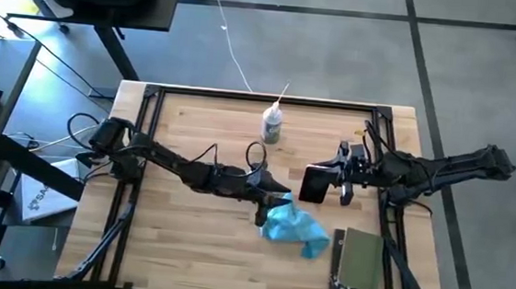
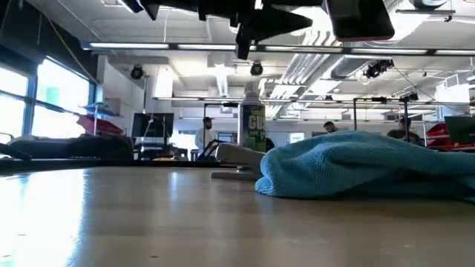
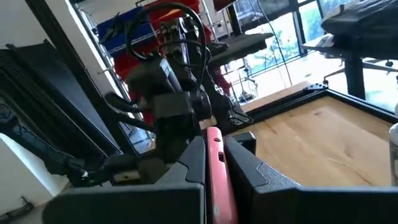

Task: Apply microfiber cloth
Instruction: Wipe the pink phone with the blue microfiber cloth

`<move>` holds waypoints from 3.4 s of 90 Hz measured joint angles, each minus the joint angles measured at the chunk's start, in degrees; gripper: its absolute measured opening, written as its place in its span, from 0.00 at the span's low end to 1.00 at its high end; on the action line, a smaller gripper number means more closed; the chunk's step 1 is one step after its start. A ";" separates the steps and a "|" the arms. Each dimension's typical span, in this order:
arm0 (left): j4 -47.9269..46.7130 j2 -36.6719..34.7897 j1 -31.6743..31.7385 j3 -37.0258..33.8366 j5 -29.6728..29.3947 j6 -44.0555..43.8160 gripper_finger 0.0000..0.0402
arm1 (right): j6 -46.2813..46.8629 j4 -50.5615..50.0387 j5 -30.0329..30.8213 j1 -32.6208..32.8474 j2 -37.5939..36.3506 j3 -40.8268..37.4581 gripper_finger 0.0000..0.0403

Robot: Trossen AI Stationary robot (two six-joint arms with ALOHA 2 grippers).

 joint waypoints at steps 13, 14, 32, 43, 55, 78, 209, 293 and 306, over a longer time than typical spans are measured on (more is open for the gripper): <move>3.83 0.07 -0.21 0.00 -0.02 -7.30 0.45 | -0.11 -0.33 -0.84 0.00 0.00 -0.07 0.01; 3.99 0.07 -0.21 0.00 0.00 -7.89 0.46 | -0.13 -0.33 -0.86 0.00 -0.01 -0.07 0.01; 4.62 0.27 -0.31 0.00 -2.73 -6.45 0.59 | -0.32 -0.38 -0.91 0.01 -0.02 -0.07 0.01; 6.87 1.57 -0.27 0.02 -3.01 -6.34 0.64 | -0.70 -0.17 -0.91 0.04 -0.02 -0.07 0.01; 8.53 3.38 0.29 0.04 -3.43 -6.98 0.67 | -0.65 0.19 -0.90 0.04 -0.04 -0.07 0.01; 6.02 3.98 0.69 0.04 -1.65 -11.76 0.67 | -2.96 0.14 -1.20 0.55 -0.04 -0.07 0.01; 10.92 3.26 17.74 -9.57 20.96 -78.45 0.67 | -79.16 26.62 38.15 21.32 31.78 -0.04 0.01; 18.15 3.26 18.63 -9.55 30.93 -75.04 0.51 | -113.67 44.22 27.23 17.23 54.45 7.85 0.01; 19.02 3.26 18.61 -9.55 32.03 -75.85 0.43 | -113.68 42.68 30.15 17.22 54.42 7.85 0.01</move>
